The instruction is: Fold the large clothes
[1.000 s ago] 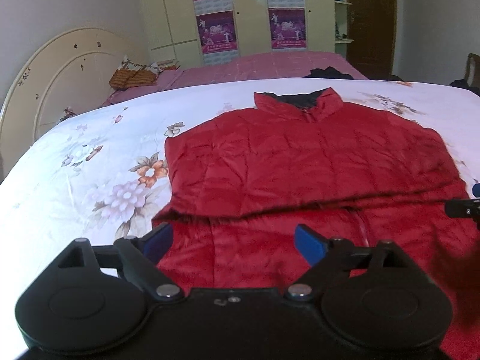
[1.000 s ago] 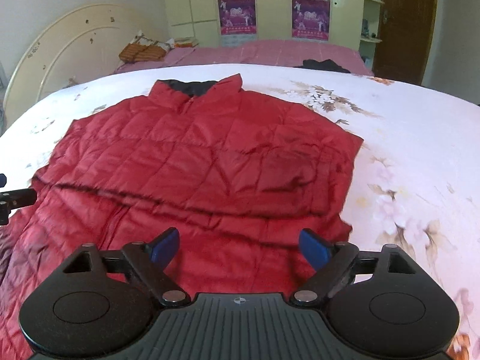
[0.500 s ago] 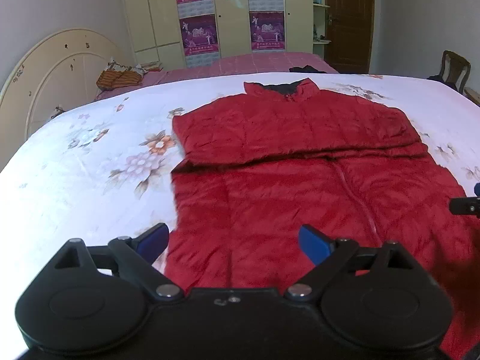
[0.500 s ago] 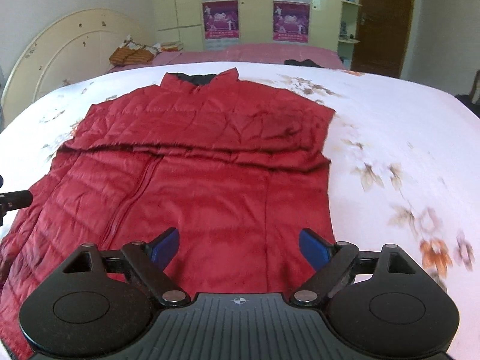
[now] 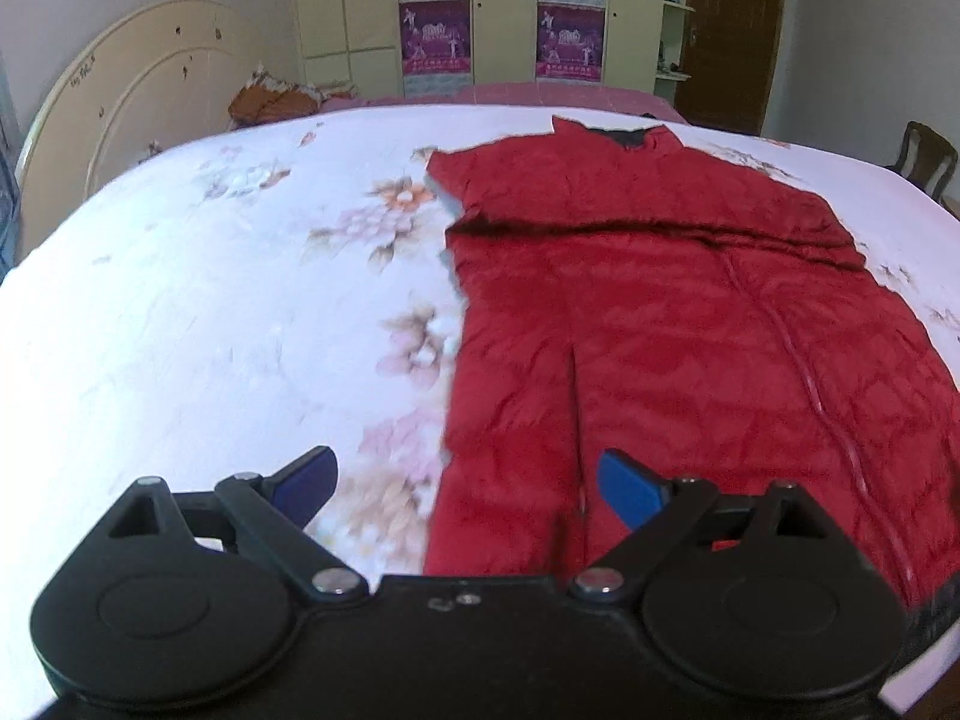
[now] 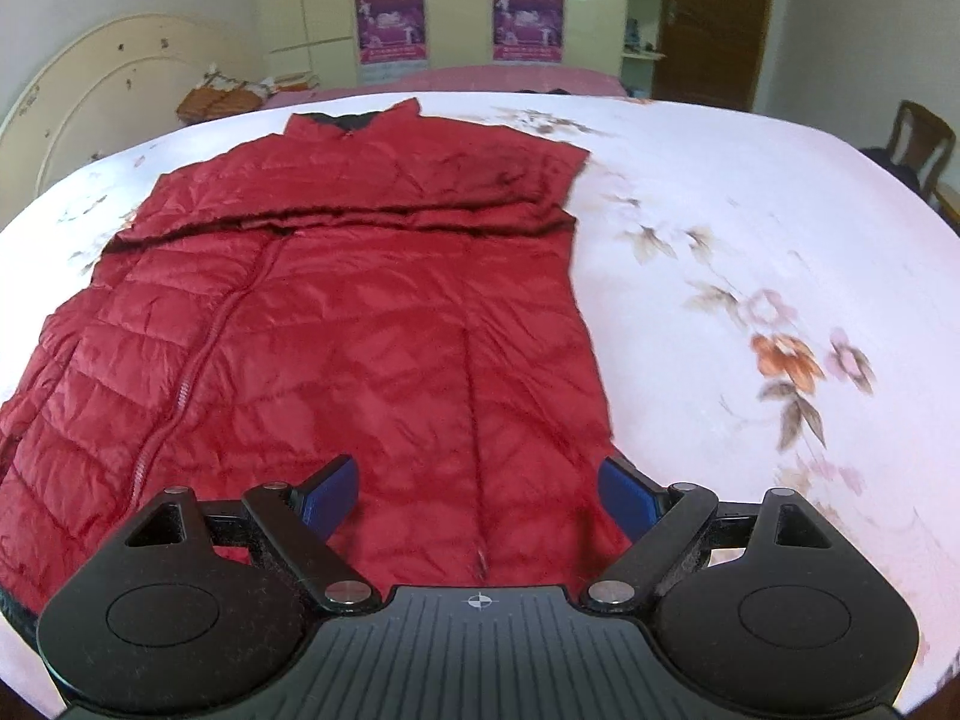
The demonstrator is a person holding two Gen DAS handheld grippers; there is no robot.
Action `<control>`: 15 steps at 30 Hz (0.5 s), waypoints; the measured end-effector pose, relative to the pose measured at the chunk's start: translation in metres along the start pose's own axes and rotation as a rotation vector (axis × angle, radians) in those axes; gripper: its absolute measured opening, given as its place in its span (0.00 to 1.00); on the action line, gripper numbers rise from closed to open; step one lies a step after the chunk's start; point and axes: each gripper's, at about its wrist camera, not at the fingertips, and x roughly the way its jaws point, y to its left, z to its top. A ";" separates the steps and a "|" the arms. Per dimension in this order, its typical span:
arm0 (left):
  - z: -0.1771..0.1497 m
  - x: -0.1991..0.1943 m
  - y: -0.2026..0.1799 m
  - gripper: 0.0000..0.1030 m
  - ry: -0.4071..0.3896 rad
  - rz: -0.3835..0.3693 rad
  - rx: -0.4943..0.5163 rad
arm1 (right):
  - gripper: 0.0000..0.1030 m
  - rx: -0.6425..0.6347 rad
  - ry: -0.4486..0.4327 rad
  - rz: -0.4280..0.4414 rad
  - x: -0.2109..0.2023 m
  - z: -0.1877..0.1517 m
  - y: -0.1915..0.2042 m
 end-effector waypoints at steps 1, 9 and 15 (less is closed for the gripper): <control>-0.004 -0.001 0.002 0.90 0.009 -0.010 -0.005 | 0.83 0.000 0.001 -0.006 -0.002 -0.003 -0.002; -0.033 0.006 0.007 0.81 0.075 -0.066 -0.038 | 0.83 0.063 0.027 -0.061 -0.011 -0.028 -0.034; -0.049 0.013 0.009 0.76 0.091 -0.103 -0.068 | 0.83 0.137 0.060 -0.054 -0.010 -0.044 -0.055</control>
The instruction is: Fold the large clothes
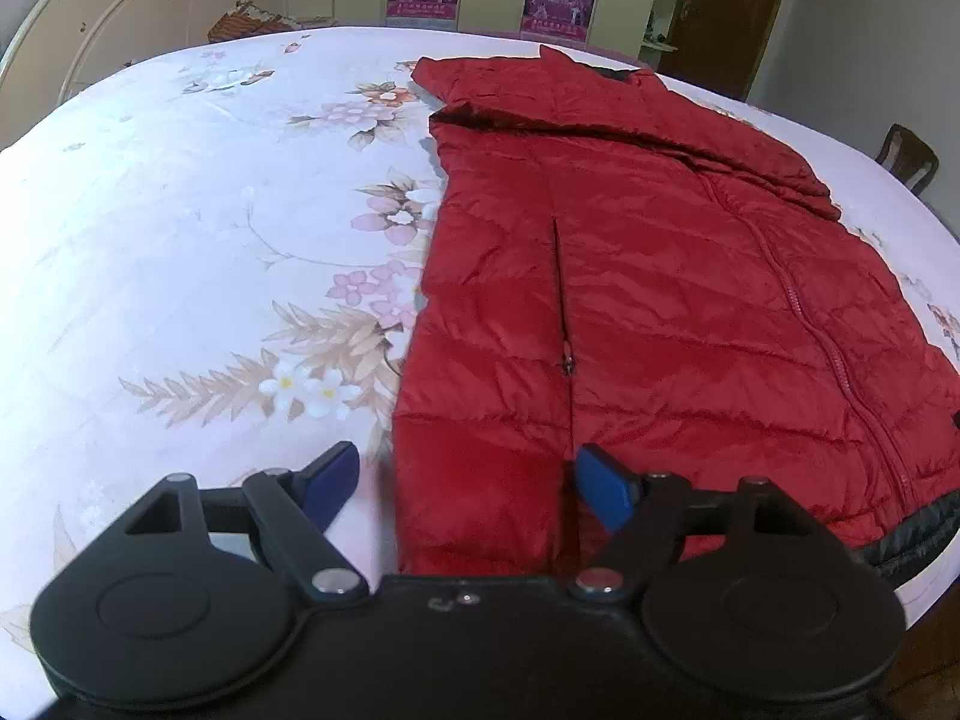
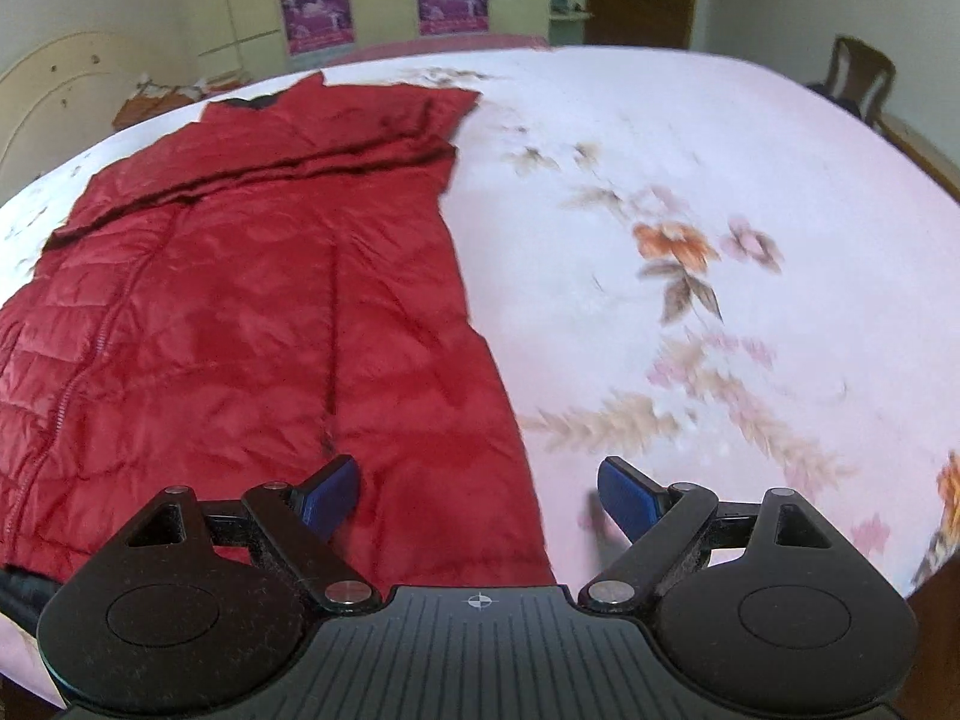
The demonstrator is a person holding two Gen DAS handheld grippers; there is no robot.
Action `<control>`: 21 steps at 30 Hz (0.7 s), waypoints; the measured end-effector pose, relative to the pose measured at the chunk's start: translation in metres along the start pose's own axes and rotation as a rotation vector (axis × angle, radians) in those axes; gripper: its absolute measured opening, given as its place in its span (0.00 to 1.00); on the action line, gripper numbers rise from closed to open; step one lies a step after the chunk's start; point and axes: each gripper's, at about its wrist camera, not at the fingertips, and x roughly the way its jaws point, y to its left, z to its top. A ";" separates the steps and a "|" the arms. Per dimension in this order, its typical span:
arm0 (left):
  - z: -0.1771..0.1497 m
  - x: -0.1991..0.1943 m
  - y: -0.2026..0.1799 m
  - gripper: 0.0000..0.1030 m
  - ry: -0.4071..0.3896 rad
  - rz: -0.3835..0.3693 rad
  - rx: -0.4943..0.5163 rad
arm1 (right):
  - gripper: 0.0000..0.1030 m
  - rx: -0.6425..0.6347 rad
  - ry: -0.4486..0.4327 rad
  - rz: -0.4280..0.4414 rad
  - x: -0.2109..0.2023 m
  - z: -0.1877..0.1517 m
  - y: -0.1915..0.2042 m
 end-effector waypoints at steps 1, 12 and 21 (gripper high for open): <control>-0.001 0.000 -0.001 0.74 0.000 -0.006 0.001 | 0.83 0.015 0.007 0.012 0.001 -0.002 -0.002; 0.004 -0.003 -0.005 0.16 0.029 -0.142 -0.035 | 0.12 0.077 0.063 0.158 0.000 0.000 0.001; 0.035 -0.029 -0.003 0.11 -0.098 -0.212 -0.091 | 0.09 0.054 -0.074 0.189 -0.032 0.029 0.019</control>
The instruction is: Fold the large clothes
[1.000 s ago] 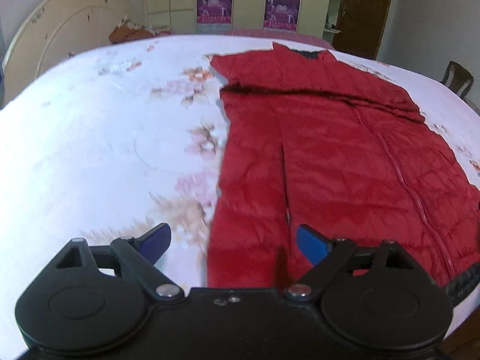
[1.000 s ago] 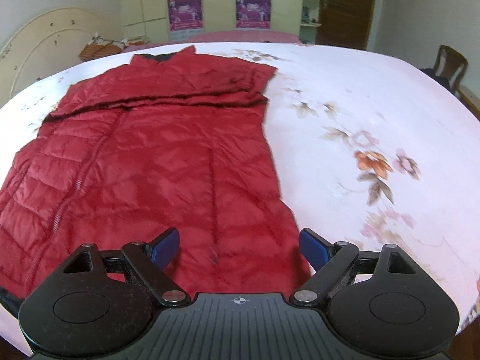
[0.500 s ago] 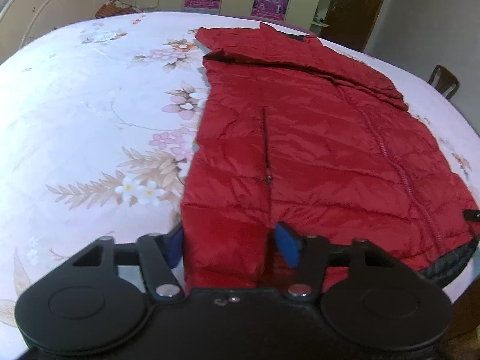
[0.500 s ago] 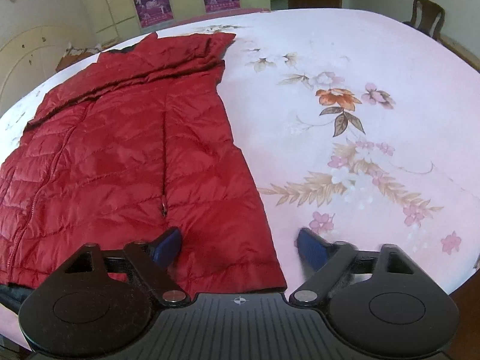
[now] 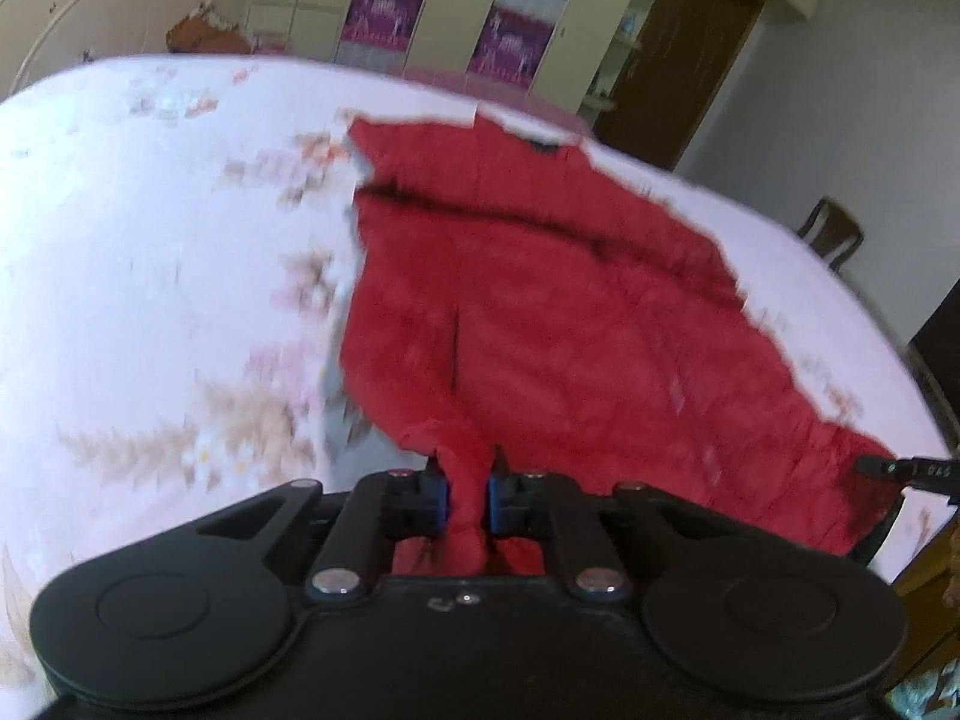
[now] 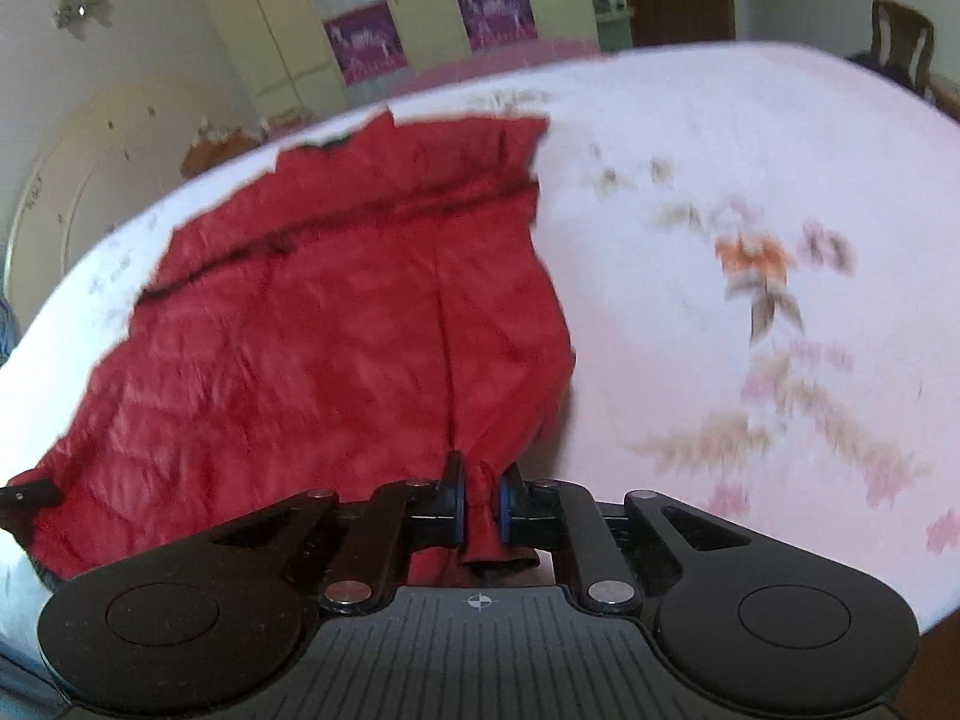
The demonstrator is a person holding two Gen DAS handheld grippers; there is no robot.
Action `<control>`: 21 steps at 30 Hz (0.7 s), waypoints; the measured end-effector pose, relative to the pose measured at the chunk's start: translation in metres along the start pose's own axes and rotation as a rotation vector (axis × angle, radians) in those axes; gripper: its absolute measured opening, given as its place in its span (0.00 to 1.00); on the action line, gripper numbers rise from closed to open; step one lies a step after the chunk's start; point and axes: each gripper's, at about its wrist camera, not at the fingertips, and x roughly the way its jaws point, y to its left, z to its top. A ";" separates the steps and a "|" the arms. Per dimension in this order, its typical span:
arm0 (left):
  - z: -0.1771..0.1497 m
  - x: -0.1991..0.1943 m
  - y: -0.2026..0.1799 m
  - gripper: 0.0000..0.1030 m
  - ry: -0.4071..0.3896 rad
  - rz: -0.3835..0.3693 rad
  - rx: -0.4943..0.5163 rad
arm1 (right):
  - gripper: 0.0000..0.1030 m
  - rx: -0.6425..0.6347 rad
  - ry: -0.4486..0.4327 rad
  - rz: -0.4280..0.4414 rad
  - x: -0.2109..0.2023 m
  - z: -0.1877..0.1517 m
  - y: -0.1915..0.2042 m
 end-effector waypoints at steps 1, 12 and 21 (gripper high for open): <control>0.007 -0.002 -0.001 0.11 -0.017 -0.010 -0.005 | 0.09 0.002 -0.019 0.001 -0.003 0.006 0.002; 0.087 0.017 -0.021 0.11 -0.171 -0.030 0.026 | 0.09 -0.019 -0.159 0.008 0.015 0.093 0.010; 0.162 0.068 -0.023 0.10 -0.216 0.016 0.024 | 0.09 -0.006 -0.208 -0.004 0.073 0.174 0.010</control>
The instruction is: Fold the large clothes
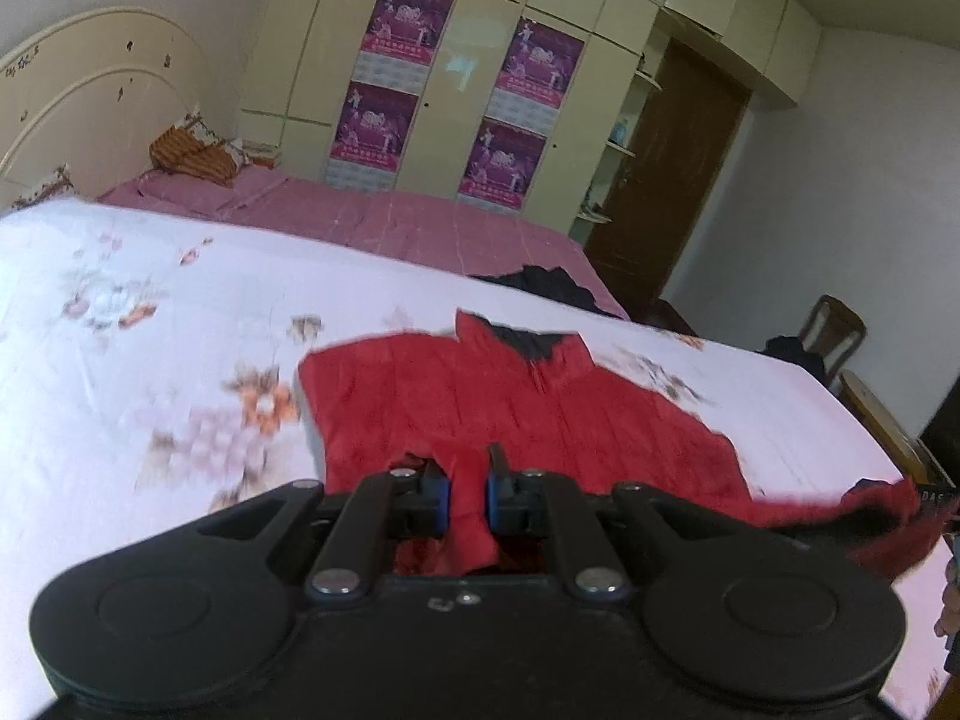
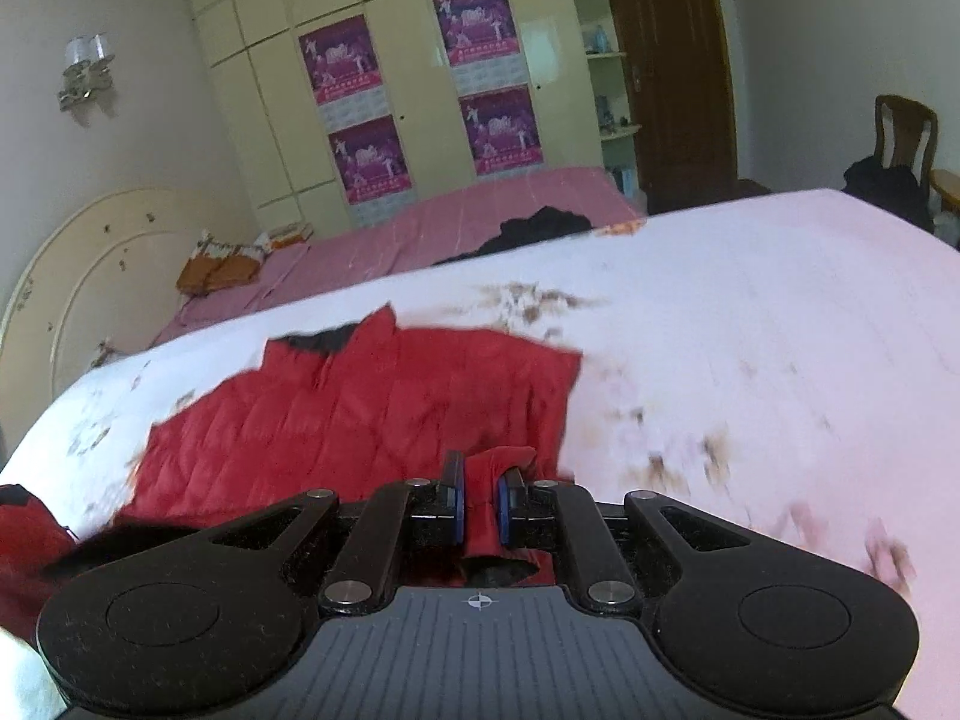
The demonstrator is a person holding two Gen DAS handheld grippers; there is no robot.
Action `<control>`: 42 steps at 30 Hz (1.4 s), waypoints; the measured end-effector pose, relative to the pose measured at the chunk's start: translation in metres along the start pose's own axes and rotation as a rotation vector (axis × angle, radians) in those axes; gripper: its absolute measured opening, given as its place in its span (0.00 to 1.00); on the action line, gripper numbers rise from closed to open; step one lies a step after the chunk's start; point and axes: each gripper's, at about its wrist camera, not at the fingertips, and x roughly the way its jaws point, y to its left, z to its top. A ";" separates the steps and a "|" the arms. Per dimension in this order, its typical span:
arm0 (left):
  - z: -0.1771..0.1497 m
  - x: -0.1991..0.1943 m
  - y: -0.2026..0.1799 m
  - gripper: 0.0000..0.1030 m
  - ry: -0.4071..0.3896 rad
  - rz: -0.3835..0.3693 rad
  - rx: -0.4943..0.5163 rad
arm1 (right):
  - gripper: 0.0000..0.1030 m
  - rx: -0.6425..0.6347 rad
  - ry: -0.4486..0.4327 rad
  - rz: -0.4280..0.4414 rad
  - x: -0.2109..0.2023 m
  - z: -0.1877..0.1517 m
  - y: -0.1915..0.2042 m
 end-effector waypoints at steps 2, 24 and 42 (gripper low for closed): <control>0.013 0.019 -0.002 0.10 -0.003 0.021 0.019 | 0.09 0.013 -0.005 -0.007 0.019 0.014 -0.003; 0.074 0.179 0.016 0.10 0.011 0.221 0.038 | 0.09 -0.008 0.085 -0.083 0.214 0.086 -0.025; 0.080 0.255 0.027 0.17 0.097 0.315 0.029 | 0.10 0.058 0.169 -0.080 0.300 0.097 -0.043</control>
